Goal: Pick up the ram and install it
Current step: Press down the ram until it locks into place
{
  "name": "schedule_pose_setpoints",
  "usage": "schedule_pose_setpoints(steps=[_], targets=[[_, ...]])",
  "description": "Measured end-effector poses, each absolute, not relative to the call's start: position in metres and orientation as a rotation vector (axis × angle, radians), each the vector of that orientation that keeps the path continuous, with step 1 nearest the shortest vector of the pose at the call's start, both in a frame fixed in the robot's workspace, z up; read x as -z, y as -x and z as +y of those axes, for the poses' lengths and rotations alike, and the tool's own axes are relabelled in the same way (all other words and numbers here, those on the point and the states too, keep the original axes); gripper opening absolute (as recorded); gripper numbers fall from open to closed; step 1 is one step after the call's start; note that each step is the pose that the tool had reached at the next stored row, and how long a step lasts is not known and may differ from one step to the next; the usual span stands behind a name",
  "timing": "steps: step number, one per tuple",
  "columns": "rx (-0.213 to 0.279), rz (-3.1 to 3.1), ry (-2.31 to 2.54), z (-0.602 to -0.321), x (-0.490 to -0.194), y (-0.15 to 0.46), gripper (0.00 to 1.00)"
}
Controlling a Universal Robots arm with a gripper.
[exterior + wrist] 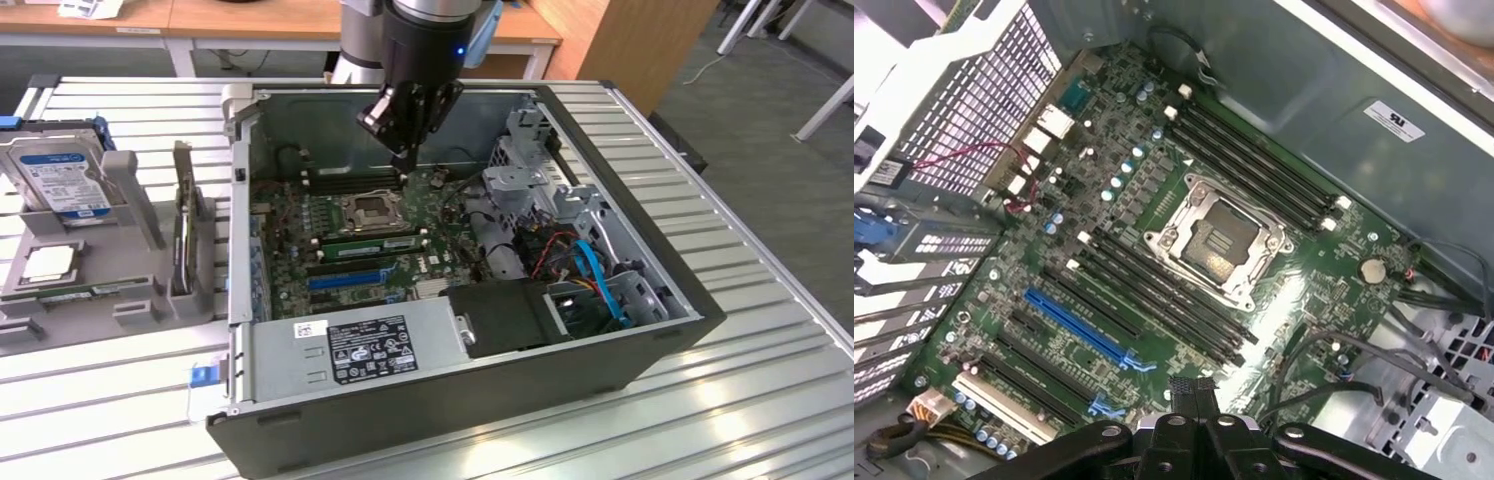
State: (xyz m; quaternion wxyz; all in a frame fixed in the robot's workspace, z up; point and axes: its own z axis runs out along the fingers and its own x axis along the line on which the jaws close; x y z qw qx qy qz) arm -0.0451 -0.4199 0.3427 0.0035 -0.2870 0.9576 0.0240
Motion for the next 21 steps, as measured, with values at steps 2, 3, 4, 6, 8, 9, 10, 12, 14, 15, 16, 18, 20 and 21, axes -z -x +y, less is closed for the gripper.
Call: schedule_pose_setpoints(steps=[2,3,4,6,8,9,10,12,14,15,16,18,20,21], targets=[[-0.076,3.003,0.900,-0.4199,-0.3427,0.0451,0.10],[-0.076,3.003,0.900,-0.4199,-0.3427,0.0451,0.10],[-0.076,3.003,0.900,-0.4199,-0.3427,0.0451,0.10],[-0.076,3.006,0.891,-0.4199,-0.3426,0.0451,0.10],[-0.075,3.015,0.855,-0.4199,-0.3426,0.0450,0.10],[-0.075,3.020,0.836,-0.4199,-0.3425,0.0450,0.10],[-0.075,3.026,0.813,-0.4199,-0.3424,0.0450,0.10],[-0.075,3.037,0.768,-0.4199,-0.3424,0.0450,0.10],[-0.075,3.048,0.719,-0.4199,-0.3422,0.0451,0.10],[-0.075,3.054,0.693,-0.4199,-0.3422,0.0451,0.10],[-0.075,3.060,0.666,-0.4199,-0.3421,0.0451,0.10],[-0.074,3.071,0.609,-0.4199,-0.3420,0.0451,0.10],[-0.074,3.080,0.554,-0.4199,-0.3418,0.0451,0.10],[-0.074,3.085,0.526,-0.4199,-0.3418,0.0451,0.10]])
